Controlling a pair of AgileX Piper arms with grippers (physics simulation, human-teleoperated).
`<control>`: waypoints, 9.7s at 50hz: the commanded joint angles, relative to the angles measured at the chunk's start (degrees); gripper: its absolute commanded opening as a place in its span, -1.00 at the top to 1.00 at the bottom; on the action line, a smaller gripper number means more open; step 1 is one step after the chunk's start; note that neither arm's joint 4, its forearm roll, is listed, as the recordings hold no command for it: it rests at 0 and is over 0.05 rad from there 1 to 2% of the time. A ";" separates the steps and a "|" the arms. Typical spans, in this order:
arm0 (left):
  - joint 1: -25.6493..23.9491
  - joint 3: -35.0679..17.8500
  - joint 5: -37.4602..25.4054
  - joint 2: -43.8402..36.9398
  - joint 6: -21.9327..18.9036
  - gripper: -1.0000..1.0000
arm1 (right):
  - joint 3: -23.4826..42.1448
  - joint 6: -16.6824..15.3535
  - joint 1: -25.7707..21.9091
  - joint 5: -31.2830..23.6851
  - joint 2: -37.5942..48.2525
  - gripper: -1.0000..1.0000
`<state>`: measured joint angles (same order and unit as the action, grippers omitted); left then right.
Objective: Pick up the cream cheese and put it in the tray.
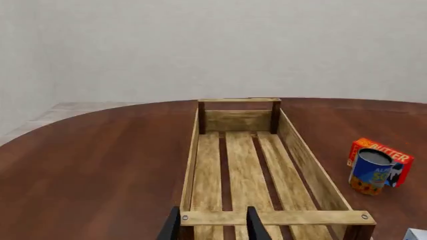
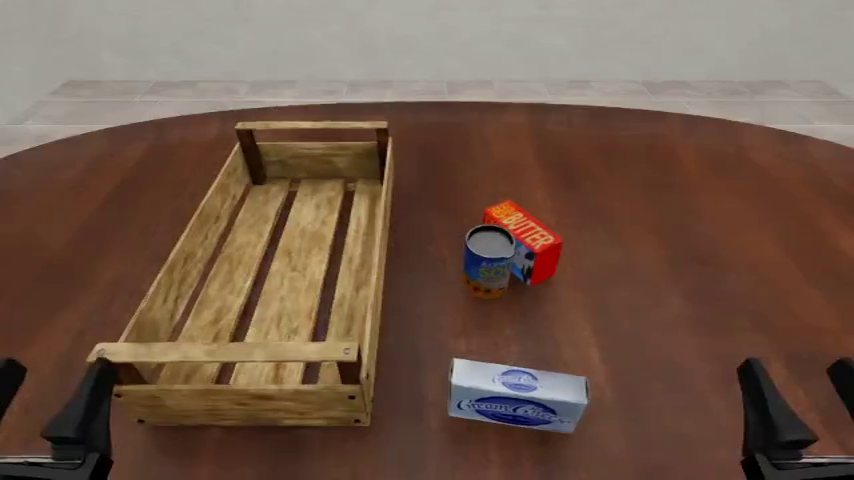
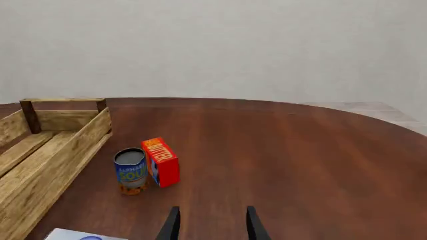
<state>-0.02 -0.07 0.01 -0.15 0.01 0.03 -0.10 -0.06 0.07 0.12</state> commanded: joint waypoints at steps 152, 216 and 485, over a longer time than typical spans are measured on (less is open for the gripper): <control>-5.20 0.05 0.80 -4.95 -5.23 -1.00 | 44.08 -46.44 -30.25 -38.59 52.33 -1.00; -5.54 0.04 1.94 -6.80 -3.25 -1.00 | 41.42 -53.53 -33.32 -29.95 72.64 -1.00; -6.65 0.06 -0.39 -3.93 -4.87 -1.00 | 99.16 2.61 -52.98 -28.47 107.93 1.00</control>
<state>-6.58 -0.02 0.21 -4.98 -4.79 96.76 2.78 -53.47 -28.78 105.39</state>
